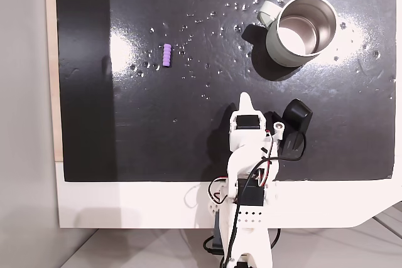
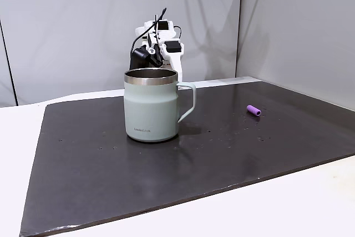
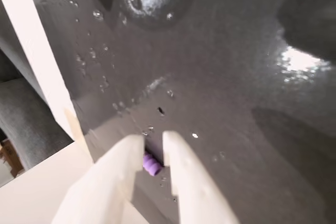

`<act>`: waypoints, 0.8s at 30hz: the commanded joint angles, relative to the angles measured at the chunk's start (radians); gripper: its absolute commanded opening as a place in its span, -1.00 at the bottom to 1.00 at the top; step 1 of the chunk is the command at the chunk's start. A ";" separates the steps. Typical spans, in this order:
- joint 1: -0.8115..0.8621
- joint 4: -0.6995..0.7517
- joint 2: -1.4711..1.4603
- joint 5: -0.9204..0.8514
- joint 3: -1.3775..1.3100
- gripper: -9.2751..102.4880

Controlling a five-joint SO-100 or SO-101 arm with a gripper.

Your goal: Grasp a pengrip and put it in the cup.

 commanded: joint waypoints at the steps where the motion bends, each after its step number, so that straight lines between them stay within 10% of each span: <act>1: -0.034 0.051 0.002 -0.055 -0.160 -0.83; 24: -0.318 0.525 -1.281 -0.457 -1.554 -0.82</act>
